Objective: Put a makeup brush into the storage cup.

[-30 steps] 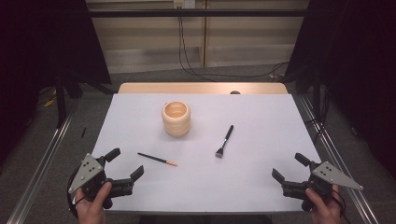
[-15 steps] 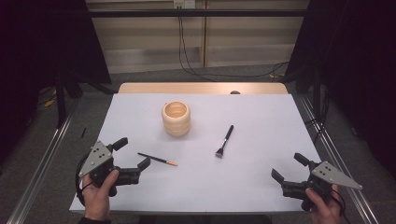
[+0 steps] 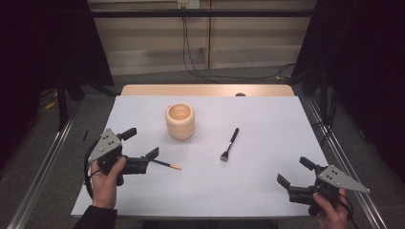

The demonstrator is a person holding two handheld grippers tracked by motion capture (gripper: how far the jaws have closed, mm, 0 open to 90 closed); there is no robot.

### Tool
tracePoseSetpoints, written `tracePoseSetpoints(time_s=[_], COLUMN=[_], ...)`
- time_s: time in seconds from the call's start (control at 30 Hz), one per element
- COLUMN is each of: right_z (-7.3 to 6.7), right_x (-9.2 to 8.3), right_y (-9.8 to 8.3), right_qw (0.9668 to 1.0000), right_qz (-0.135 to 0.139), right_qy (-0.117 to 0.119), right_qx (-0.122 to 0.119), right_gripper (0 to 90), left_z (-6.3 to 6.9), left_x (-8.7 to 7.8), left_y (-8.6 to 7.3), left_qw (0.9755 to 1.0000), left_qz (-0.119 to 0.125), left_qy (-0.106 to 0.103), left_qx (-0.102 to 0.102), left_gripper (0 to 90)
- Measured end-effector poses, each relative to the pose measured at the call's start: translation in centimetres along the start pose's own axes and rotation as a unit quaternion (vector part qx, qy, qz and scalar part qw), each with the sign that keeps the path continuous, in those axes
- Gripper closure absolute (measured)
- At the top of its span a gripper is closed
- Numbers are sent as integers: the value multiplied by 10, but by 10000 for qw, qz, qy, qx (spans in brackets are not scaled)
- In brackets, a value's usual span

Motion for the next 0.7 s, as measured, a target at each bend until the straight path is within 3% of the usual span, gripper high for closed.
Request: tracePoseSetpoints(time_s=[0.13,0.3,0.43,0.7], right_z=[-1,0,0,0], right_x=[0,0,0,-1], right_y=[0,0,0,-1], right_qw=[10000,10000,10000,10000], right_qz=[-10,-8,-7,-34], right_qy=[44,31,44,75], right_qx=[-15,-13,-6,-16], right_gripper=[0,0,0,0], left_z=[-3,-5,-1,1], left_x=[6,17,25,40], left_y=[1,15,27,39], left_qw=[9999,9999,9996,9991], left_qz=[-84,19,29,31], left_qy=[-7,-46,-214,-333], left_qx=[94,137,195,269], left_gripper=[10,10,11,14])
Point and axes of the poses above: each handheld gripper's, and its own axes: x roughly forward along the jaws, y roughly out of its top, z roughly to its right, the point moved 6 cm from there along x, roughly forward along the jaws, and after that the axes turned 7 degrees about z, right-handed, at the moved point
